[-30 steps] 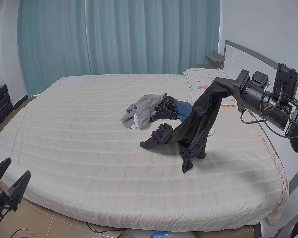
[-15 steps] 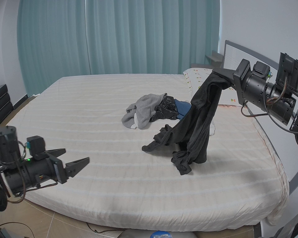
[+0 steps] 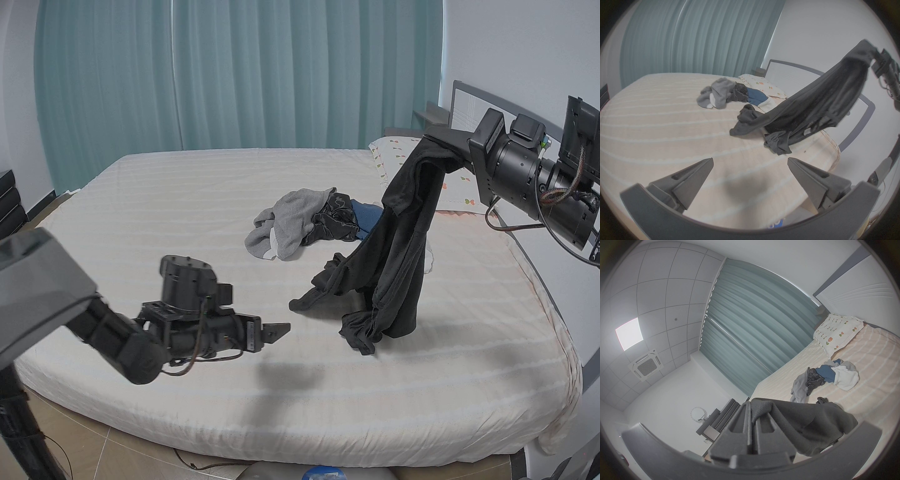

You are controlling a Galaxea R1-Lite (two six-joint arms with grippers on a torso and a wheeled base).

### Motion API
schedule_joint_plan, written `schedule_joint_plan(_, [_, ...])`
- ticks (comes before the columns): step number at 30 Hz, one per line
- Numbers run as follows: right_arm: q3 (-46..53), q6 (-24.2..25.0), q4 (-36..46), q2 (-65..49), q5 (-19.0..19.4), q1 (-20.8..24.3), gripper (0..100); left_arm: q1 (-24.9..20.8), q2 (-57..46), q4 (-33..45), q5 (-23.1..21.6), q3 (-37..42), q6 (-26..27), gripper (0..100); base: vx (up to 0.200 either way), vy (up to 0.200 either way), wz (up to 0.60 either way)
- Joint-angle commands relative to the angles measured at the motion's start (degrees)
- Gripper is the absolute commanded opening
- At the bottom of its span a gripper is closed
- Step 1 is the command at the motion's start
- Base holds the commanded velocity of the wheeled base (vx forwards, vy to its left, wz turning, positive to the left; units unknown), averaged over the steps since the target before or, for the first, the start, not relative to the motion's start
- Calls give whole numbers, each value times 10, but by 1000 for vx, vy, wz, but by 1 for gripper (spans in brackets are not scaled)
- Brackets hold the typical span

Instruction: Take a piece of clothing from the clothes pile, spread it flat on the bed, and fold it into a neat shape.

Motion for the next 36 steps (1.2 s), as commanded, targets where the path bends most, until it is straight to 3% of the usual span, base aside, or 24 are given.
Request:
schedule_joint_plan(1, [-1,-2,3,-6,-3,8,0,-30,188,-11,2,-145,-19,100,0,0,0])
schedule_joint_plan(8, [-3,-2,3,-3,-3,9,0,-31,256,25,7,-259,-41,100,0,0,0])
schedule_joint_plan(17, [-1,-3,2,-3,-2,9,0,-29,325,55,60,-392,-45,100,0,0,0])
schedule_joint_plan(18, [0,-3,3,-3,-2,9,0,-28,327,61,60,-400,-47,0,0,0,0])
schedule_joint_plan(22, [2,-2,2,-1,-2,6,0,-29,330,72,62,-422,-97,0,0,0,0])
schedule_joint_plan(26, [3,-2,3,1,-1,4,0,-24,325,79,76,-422,-107,0,0,0,0])
schedule_joint_plan(30, [6,-2,3,6,1,3,0,-16,276,82,80,-380,-121,0,0,0,0])
schedule_joint_plan(36, [15,-2,2,19,3,-16,0,-12,142,83,71,-250,-157,0,0,0,0])
